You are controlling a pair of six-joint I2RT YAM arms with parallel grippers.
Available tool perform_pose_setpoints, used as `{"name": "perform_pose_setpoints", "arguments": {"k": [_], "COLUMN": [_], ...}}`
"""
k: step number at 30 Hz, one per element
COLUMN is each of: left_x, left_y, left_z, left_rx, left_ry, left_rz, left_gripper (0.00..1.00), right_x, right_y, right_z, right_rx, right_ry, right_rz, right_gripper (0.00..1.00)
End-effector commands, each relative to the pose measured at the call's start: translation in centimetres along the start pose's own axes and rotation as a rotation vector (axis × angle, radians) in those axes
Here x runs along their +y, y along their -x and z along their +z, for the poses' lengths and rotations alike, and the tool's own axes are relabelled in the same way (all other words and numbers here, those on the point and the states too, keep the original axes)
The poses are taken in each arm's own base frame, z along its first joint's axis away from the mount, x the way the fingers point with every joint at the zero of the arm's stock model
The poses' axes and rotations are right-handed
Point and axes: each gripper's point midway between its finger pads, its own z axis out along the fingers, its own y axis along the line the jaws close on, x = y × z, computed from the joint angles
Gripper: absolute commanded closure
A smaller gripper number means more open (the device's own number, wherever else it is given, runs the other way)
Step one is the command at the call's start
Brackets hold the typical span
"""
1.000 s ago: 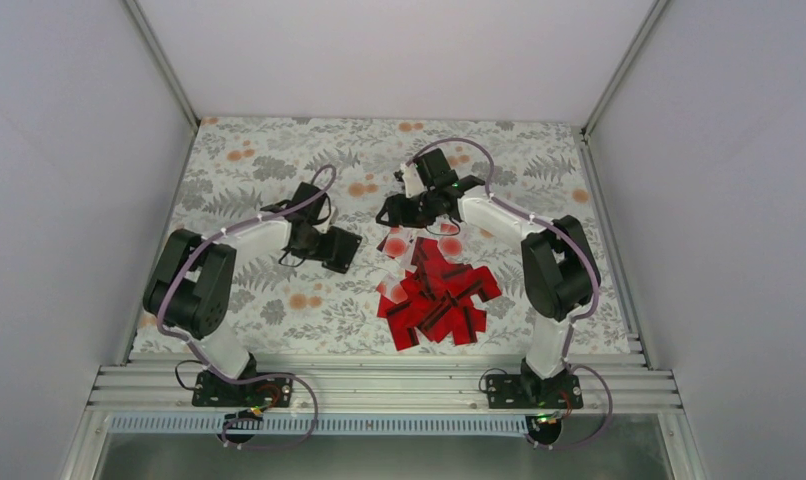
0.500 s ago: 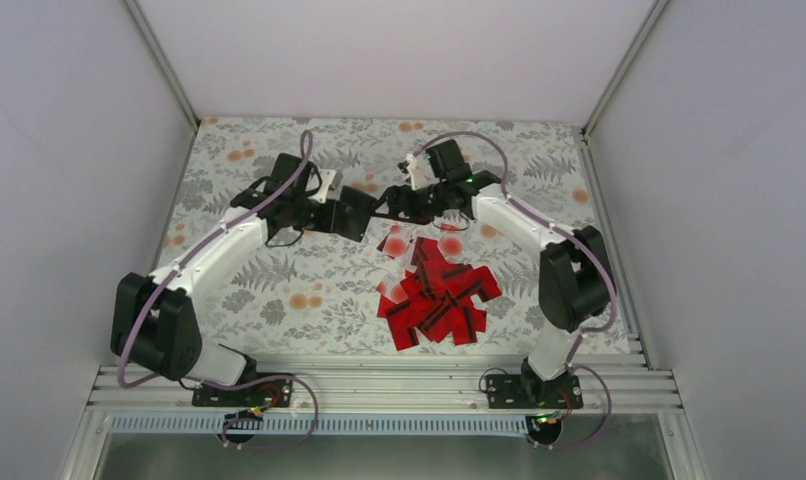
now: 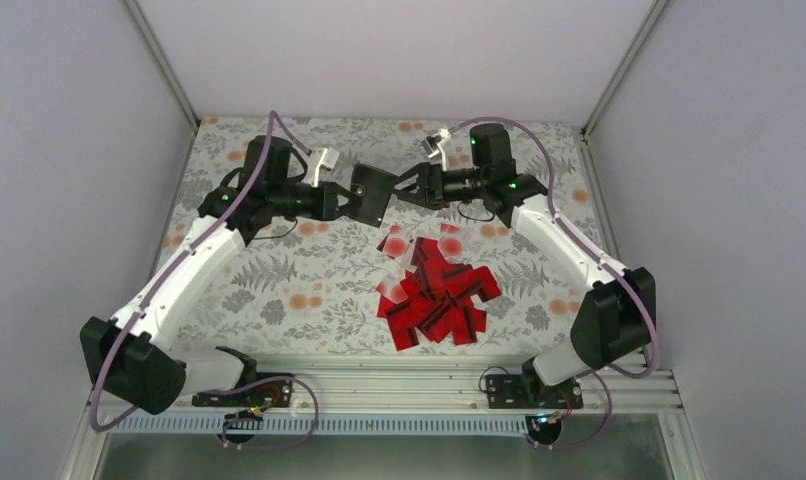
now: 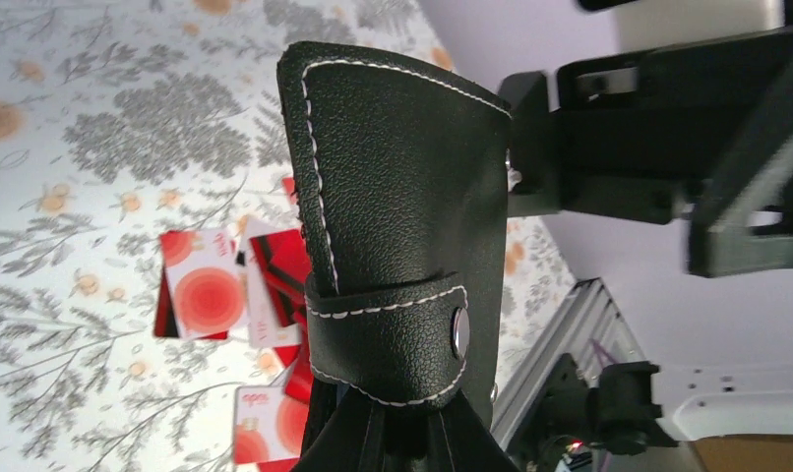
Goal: Put the credit cards into the card holder
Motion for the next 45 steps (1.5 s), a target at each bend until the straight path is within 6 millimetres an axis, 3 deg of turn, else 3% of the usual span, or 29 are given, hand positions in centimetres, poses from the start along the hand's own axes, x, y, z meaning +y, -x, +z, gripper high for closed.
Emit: {"name": "perform_pose_setpoints", "arguments": {"k": [1, 9, 13, 18, 27, 36, 38, 39, 40, 43, 44, 45], "left_x": [-3.8, -6.4, -6.5, -6.5, -6.9, -7.5, -7.6, -7.8, -7.7, -7.0, -6.5, -6.1], "left_y": [1.9, 2.3, 2.7, 3.2, 3.7, 1.9, 1.5, 1.4, 1.3, 1.4, 1.5, 1.6], "left_z": [-2.0, -3.6, -4.0, -4.0, -3.0, -0.4, 0.0, 0.1, 0.1, -0.7, -1.3, -1.9], "left_rx": [-0.070, -0.089, -0.104, -0.133, -0.152, -0.148, -0.146, -0.148, -0.148, -0.163, -0.170, -0.180], "left_ry": [-0.116, -0.194, -0.182, -0.159, -0.138, -0.096, -0.075, -0.069, -0.052, 0.060, 0.112, 0.164], "left_rz": [-0.007, -0.031, -0.058, -0.058, -0.046, -0.086, -0.087, -0.083, -0.078, -0.054, -0.047, -0.037], "left_gripper": [0.97, 0.96, 0.96, 0.93, 0.90, 0.80, 0.72, 0.62, 0.44, 0.10, 0.02, 0.00], "right_x": [2.1, 3.3, 5.4, 6.3, 7.5, 7.5, 7.4, 7.3, 7.3, 6.3, 5.9, 5.3], "right_y": [0.7, 1.4, 2.3, 3.1, 3.4, 1.6, 1.2, 1.0, 0.9, 0.8, 0.8, 0.9], "right_z": [-0.5, -0.8, -0.7, -0.6, 0.0, -0.2, -0.2, -0.2, -0.3, -0.4, -0.4, -0.4], "right_rx": [-0.023, -0.137, -0.178, -0.207, -0.175, -0.130, -0.118, -0.112, -0.112, -0.122, -0.126, -0.134], "right_ry": [0.044, 0.062, 0.107, 0.133, 0.174, 0.166, 0.154, 0.147, 0.139, 0.083, 0.054, 0.023], "right_rz": [0.018, 0.064, 0.060, 0.079, 0.082, 0.058, 0.062, 0.066, 0.063, 0.073, 0.083, 0.094], "right_gripper": [0.15, 0.24, 0.29, 0.34, 0.51, 0.72, 0.83, 0.90, 0.95, 0.96, 0.96, 0.96]}}
